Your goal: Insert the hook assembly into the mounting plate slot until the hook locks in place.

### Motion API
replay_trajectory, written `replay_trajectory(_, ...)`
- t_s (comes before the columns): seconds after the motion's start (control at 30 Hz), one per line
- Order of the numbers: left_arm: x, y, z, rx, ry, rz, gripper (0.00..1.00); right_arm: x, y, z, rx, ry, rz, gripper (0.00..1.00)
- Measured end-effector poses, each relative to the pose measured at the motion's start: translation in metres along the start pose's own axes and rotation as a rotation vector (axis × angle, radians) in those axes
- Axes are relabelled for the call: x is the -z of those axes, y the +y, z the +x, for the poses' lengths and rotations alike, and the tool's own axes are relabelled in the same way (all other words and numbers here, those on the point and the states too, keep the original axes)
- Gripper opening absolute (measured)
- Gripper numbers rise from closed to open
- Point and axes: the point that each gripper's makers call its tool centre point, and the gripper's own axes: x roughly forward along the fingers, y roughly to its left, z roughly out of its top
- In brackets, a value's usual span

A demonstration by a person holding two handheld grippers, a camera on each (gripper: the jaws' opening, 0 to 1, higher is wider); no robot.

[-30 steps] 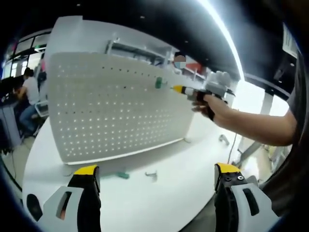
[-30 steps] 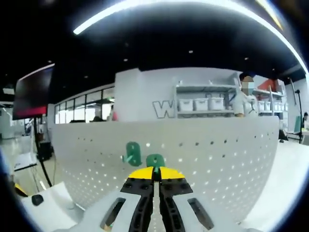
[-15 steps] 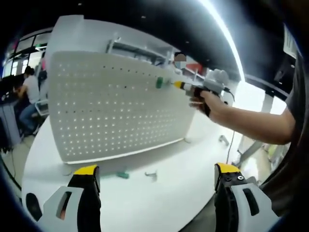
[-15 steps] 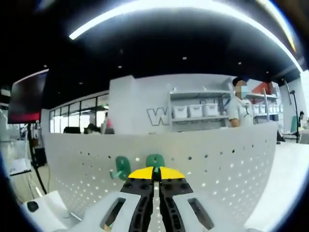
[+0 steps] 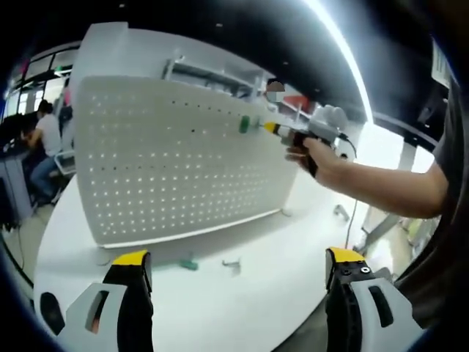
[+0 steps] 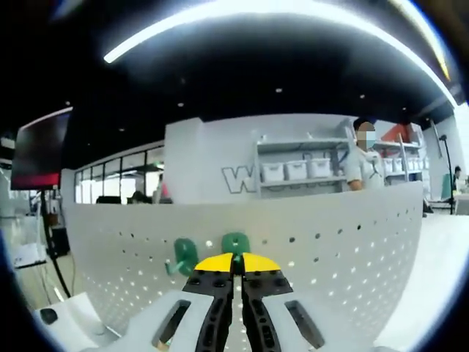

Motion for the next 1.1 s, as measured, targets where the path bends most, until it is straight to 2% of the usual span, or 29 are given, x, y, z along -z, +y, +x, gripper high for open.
replay_trajectory(0.13,0.0,0.001,0.0,-0.003,0.0,-0.002,1.0,0.006,0.001,0.002,0.004,-0.002,0.006,0.0)
replay_trajectory(0.43,0.002,0.001,0.002,-0.002,0.007,0.0,1.0,0.004,0.001,0.002,0.005,-0.003,-0.029,0.0)
replay_trajectory(0.63,0.002,0.0,0.001,-0.002,0.005,0.001,1.0,0.01,0.003,0.005,0.025,0.055,-0.05,0.01)
replay_trajectory(0.73,0.001,0.002,-0.001,-0.006,0.0,0.002,1.0,0.014,0.001,0.006,0.043,0.075,-0.061,0.07)
replay_trajectory(0.87,0.001,0.005,-0.004,-0.014,-0.002,-0.001,1.0,0.009,0.002,0.004,0.043,0.062,-0.046,0.09)
replay_trajectory(1.0,0.002,0.005,-0.005,-0.016,-0.002,-0.003,1.0,0.001,0.003,0.003,0.033,0.042,-0.035,0.18)
replay_trajectory(1.1,0.003,0.003,-0.005,-0.01,-0.002,-0.001,1.0,-0.004,0.002,0.001,0.036,0.035,-0.025,0.19)
